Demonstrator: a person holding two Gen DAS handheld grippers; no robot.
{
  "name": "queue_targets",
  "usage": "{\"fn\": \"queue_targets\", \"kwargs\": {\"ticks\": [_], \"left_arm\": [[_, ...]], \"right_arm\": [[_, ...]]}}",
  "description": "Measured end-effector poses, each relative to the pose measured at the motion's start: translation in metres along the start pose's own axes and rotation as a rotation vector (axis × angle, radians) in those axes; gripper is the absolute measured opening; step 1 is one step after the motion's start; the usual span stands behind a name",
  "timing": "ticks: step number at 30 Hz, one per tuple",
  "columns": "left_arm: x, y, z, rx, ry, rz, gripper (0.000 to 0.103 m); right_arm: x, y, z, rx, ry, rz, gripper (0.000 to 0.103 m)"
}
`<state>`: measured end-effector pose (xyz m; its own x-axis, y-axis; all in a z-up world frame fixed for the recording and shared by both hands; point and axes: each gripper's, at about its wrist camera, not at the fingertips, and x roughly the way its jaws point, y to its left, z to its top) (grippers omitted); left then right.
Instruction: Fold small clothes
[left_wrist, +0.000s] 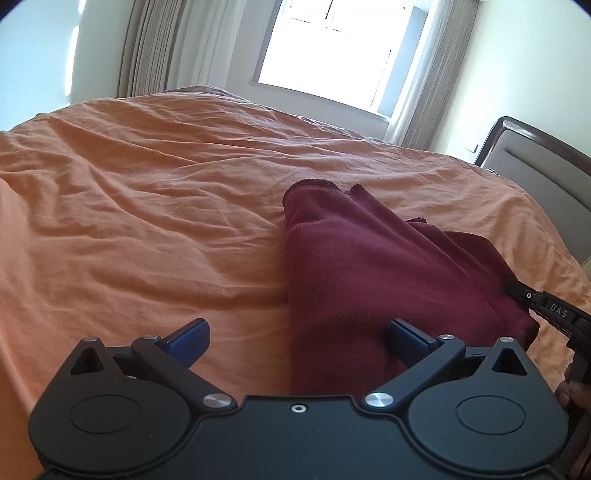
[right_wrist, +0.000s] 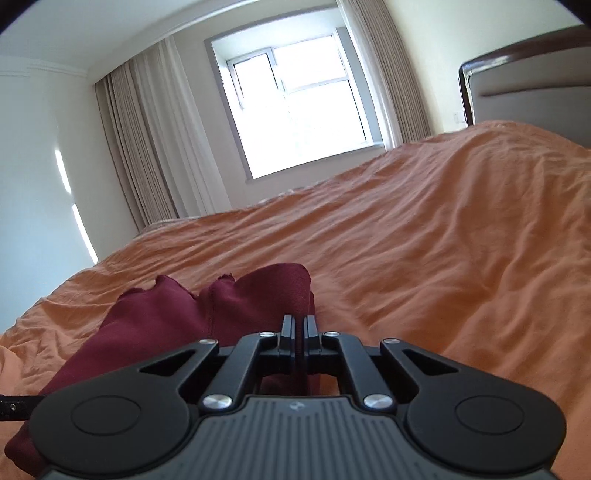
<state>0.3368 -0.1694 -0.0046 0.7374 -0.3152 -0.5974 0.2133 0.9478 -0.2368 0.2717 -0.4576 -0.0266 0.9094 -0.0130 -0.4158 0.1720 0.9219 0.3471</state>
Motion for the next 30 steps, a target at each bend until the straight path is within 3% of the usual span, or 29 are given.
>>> {"fn": "queue_targets", "kwargs": {"ticks": [3, 5, 6, 7, 11, 16, 26, 30], "left_arm": [[0.005, -0.001, -0.001, 0.001, 0.017, 0.007, 0.102], [0.007, 0.000, -0.003, -0.002, 0.033, 0.008, 0.102], [0.008, 0.000, -0.005, -0.008, 0.039, 0.007, 0.102], [0.008, 0.002, -0.005, -0.014, 0.041, 0.008, 0.102], [0.008, 0.005, -0.007, -0.039, 0.048, 0.001, 0.102], [0.009, 0.009, -0.012, -0.068, 0.053, -0.001, 0.102], [-0.001, 0.021, -0.013, -0.177, -0.023, -0.004, 0.102], [0.007, 0.018, -0.005, -0.122, -0.047, -0.009, 0.102]], "right_arm": [[0.004, -0.014, -0.008, 0.062, 0.008, 0.040, 0.008], [0.004, -0.025, -0.011, 0.112, 0.011, 0.070, 0.021], [0.005, -0.031, -0.013, 0.147, 0.012, 0.080, 0.034], [0.006, -0.038, -0.015, 0.181, 0.007, 0.102, 0.040], [0.006, -0.052, -0.026, 0.237, -0.030, 0.173, 0.046], [0.005, -0.045, -0.028, 0.168, -0.048, 0.237, 0.081], [0.013, -0.035, -0.030, 0.111, -0.027, 0.259, 0.097], [0.016, -0.031, -0.031, 0.097, -0.022, 0.272, 0.102]]}}
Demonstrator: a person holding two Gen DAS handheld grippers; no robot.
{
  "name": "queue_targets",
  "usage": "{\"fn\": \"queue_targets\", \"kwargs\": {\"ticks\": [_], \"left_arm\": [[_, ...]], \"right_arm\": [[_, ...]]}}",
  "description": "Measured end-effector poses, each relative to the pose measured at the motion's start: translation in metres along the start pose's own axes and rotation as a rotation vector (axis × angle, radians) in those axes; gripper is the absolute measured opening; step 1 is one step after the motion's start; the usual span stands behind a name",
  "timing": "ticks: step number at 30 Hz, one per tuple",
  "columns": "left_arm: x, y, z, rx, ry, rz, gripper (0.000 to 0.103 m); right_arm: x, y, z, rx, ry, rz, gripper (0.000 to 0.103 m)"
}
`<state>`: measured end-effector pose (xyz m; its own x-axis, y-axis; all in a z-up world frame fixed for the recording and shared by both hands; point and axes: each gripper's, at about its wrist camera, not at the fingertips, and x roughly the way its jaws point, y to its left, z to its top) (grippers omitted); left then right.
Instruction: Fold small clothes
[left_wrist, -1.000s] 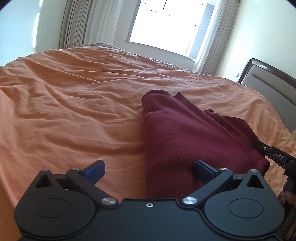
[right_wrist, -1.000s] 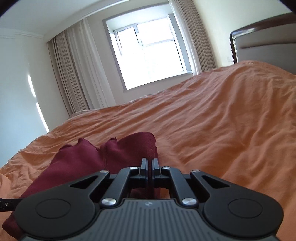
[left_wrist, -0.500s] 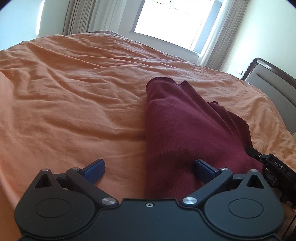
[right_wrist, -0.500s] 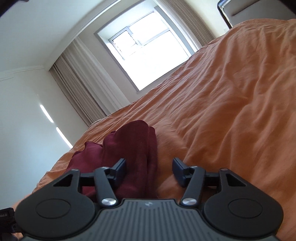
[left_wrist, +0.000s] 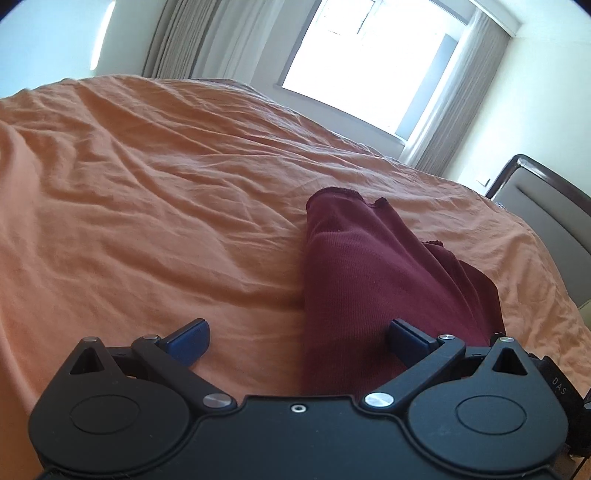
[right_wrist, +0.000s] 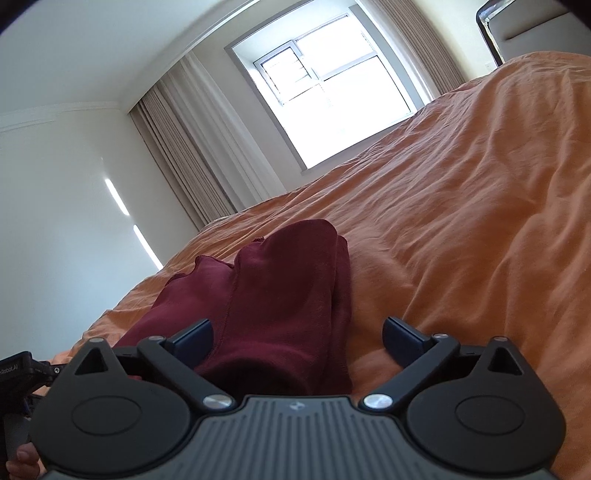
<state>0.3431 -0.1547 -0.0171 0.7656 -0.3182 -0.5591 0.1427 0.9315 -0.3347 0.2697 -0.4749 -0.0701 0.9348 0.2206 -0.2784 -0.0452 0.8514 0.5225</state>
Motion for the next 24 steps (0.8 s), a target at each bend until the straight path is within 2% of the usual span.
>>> {"fn": "queue_targets", "kwargs": {"ticks": [4, 6, 10, 15, 24], "left_arm": [[0.015, -0.006, 0.003, 0.112, -0.063, -0.071, 0.102], [0.026, -0.007, 0.003, 0.136, -0.052, -0.089, 0.102], [0.043, 0.001, 0.001, 0.092, 0.018, -0.110, 0.103], [0.046, 0.010, -0.011, 0.070, -0.013, -0.140, 0.103], [0.046, 0.011, -0.018, 0.079, -0.055, -0.144, 0.103]], "right_arm": [[0.000, -0.003, -0.001, 0.014, 0.004, 0.011, 0.102], [0.001, -0.004, -0.001, 0.018, 0.006, 0.012, 0.102], [0.003, -0.003, -0.003, 0.008, 0.006, 0.006, 0.103], [0.004, -0.004, -0.003, 0.003, 0.003, 0.006, 0.103], [0.005, -0.009, -0.006, 0.002, -0.011, 0.018, 0.103]]}}
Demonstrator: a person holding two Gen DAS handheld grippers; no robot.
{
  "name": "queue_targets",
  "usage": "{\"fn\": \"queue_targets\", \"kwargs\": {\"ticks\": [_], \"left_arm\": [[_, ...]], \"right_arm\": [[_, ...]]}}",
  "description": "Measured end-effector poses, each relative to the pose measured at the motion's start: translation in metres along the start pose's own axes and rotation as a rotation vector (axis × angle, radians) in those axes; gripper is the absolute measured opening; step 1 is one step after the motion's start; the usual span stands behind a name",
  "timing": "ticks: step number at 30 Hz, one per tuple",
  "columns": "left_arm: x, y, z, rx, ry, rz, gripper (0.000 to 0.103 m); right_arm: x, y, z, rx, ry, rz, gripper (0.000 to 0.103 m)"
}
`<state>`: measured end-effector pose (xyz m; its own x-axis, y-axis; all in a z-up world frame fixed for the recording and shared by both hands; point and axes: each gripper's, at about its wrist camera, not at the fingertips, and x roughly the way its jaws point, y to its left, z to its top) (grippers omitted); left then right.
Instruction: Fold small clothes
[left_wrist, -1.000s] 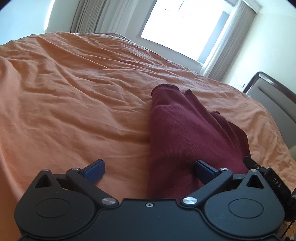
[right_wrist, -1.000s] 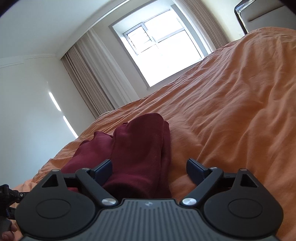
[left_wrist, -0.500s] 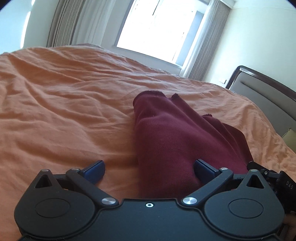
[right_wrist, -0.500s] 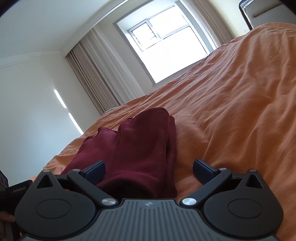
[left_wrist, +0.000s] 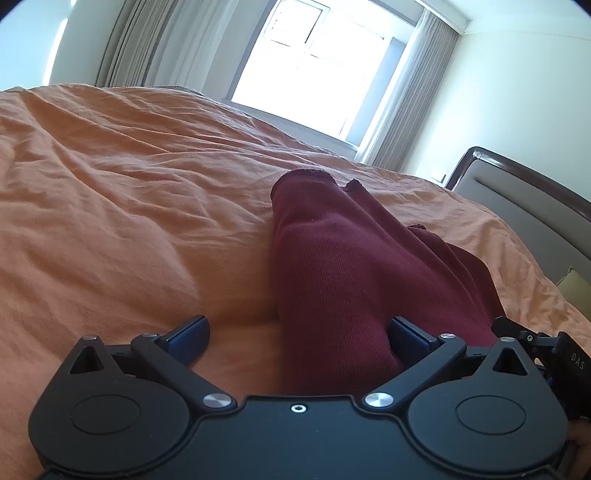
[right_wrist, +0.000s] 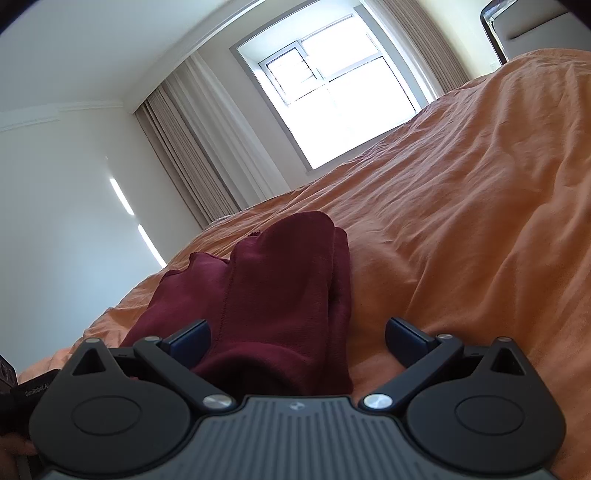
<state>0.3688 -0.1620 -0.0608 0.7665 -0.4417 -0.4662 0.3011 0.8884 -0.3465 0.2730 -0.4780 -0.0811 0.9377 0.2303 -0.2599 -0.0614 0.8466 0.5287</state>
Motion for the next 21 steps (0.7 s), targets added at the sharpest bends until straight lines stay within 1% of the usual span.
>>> {"fn": "queue_targets", "kwargs": {"ticks": [15, 19, 21], "left_arm": [[-0.003, 0.002, -0.002, -0.003, -0.012, -0.006, 0.103], [-0.002, 0.003, -0.001, -0.005, -0.008, -0.006, 0.103], [-0.002, 0.003, 0.002, -0.011, 0.005, -0.007, 0.103]], "right_arm": [[-0.001, 0.001, -0.001, -0.004, -0.002, -0.005, 0.103], [0.001, 0.009, 0.004, -0.023, 0.023, -0.036, 0.102], [0.002, 0.013, 0.010, -0.030, 0.050, -0.043, 0.103]]}}
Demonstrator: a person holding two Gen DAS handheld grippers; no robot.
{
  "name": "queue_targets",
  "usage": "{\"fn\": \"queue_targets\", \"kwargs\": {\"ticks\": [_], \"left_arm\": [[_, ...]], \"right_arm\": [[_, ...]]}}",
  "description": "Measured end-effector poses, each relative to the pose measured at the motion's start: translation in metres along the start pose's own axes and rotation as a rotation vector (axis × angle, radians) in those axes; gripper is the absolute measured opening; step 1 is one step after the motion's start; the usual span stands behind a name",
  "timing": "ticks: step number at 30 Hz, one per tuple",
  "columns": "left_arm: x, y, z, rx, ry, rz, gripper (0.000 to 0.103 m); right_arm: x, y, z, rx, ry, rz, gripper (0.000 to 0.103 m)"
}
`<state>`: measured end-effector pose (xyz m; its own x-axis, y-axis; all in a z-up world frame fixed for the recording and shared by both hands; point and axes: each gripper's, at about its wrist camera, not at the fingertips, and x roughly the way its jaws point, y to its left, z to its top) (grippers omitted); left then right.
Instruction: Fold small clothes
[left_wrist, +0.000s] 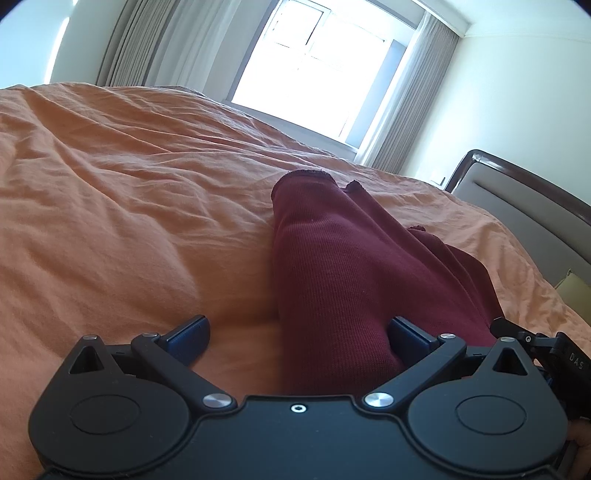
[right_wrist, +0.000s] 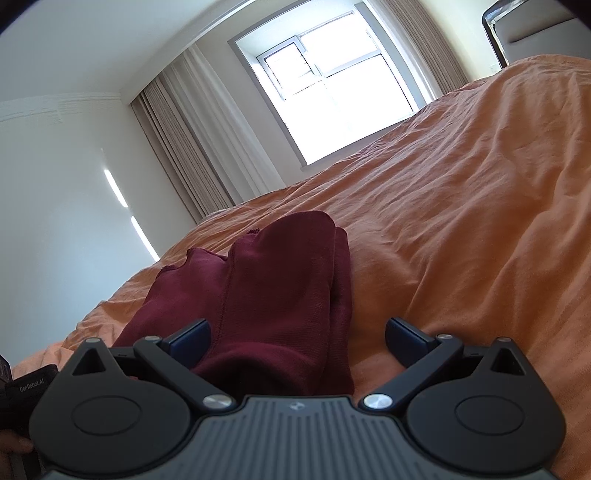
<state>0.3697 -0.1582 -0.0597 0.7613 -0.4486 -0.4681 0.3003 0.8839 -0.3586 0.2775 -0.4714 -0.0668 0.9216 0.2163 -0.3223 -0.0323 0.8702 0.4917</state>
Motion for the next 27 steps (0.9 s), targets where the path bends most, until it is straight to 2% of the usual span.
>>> {"fn": "queue_targets", "kwargs": {"ticks": [2, 4, 9, 12, 14, 16, 17, 18, 20, 23, 27], "left_arm": [[0.000, 0.000, 0.006, -0.009, 0.028, 0.002, 0.103], [0.000, -0.001, 0.012, -0.016, 0.055, 0.004, 0.103], [0.001, -0.005, 0.020, -0.031, 0.098, 0.011, 0.101], [0.004, -0.005, 0.026, -0.053, 0.138, -0.018, 0.091], [0.005, -0.006, 0.030, -0.071, 0.161, -0.046, 0.074], [0.004, -0.012, 0.035, -0.070, 0.177, -0.071, 0.061], [0.004, -0.015, 0.037, -0.063, 0.182, -0.056, 0.058], [0.004, -0.018, 0.038, -0.055, 0.187, -0.039, 0.054], [0.001, -0.025, 0.043, -0.036, 0.185, -0.014, 0.042], [-0.008, -0.036, 0.054, 0.031, 0.169, 0.001, 0.031], [-0.027, -0.046, 0.076, 0.123, 0.121, 0.012, 0.028]], "right_arm": [[-0.001, 0.004, 0.005, -0.006, 0.010, 0.009, 0.097], [-0.001, 0.008, 0.008, -0.020, 0.021, 0.005, 0.085], [0.003, 0.017, 0.013, -0.023, 0.063, -0.025, 0.074], [0.001, 0.026, 0.016, -0.033, 0.067, -0.036, 0.057], [-0.002, 0.036, 0.018, -0.073, 0.064, -0.062, 0.049], [-0.005, 0.045, 0.019, -0.100, 0.056, -0.082, 0.041], [-0.007, 0.050, 0.020, -0.105, 0.048, -0.089, 0.038], [-0.009, 0.054, 0.022, -0.111, 0.038, -0.095, 0.030], [-0.012, 0.066, 0.027, -0.135, 0.011, -0.092, 0.025], [-0.010, 0.090, 0.033, -0.203, -0.030, -0.102, 0.021], [0.004, 0.122, 0.040, -0.217, -0.081, -0.041, 0.021]]}}
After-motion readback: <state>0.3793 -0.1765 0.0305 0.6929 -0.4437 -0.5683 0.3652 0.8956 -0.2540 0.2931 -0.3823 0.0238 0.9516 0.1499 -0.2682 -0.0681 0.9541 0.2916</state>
